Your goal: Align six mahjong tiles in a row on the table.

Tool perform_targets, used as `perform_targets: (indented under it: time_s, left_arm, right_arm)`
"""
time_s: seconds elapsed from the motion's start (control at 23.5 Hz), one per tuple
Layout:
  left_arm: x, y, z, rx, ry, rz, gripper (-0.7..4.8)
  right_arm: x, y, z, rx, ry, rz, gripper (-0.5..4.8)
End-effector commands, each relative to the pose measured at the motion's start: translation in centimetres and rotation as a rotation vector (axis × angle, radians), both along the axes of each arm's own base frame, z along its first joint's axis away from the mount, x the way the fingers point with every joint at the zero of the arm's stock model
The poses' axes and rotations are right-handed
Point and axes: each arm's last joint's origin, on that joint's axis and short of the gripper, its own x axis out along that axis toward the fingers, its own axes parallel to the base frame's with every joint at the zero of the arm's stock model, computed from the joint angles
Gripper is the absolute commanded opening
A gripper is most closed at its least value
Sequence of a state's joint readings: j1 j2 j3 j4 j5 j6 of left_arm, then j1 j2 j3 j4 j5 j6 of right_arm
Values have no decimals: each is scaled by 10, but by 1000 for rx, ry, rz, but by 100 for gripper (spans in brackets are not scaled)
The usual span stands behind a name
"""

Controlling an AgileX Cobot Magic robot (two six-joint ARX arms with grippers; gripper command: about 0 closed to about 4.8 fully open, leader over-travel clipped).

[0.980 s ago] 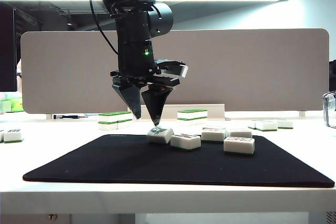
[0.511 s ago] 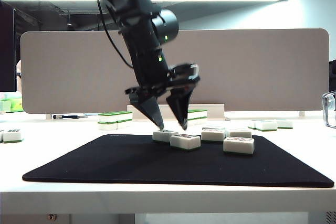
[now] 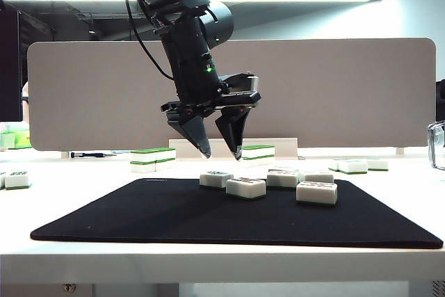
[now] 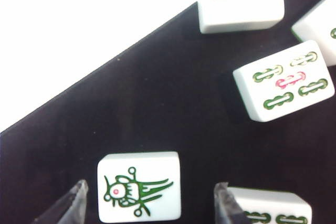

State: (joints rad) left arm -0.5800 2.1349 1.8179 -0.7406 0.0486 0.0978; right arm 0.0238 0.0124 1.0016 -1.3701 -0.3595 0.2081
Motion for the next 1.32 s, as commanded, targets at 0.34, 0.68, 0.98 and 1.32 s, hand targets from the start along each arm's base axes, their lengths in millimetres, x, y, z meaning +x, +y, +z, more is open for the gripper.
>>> perform_targets:
  time_s: [0.34,0.68,0.98,1.32]
  left_arm:
    - [7,3,-14,23,19,18,314]
    - [10,7,-22,33,43,25,206]
    - [6,11,-19,65,60,-11,206]
    - [-8,30,19,166,-1,-261,206]
  right_arm:
    - [-2,0,0,-3,-28,-1,-1]
    - [-2,0,0,-3,-28,-1,-1]
    - [-2,0,0,-3,-27,-1,-1]
    - [-2,0,0,-3,-28,-1,-1]
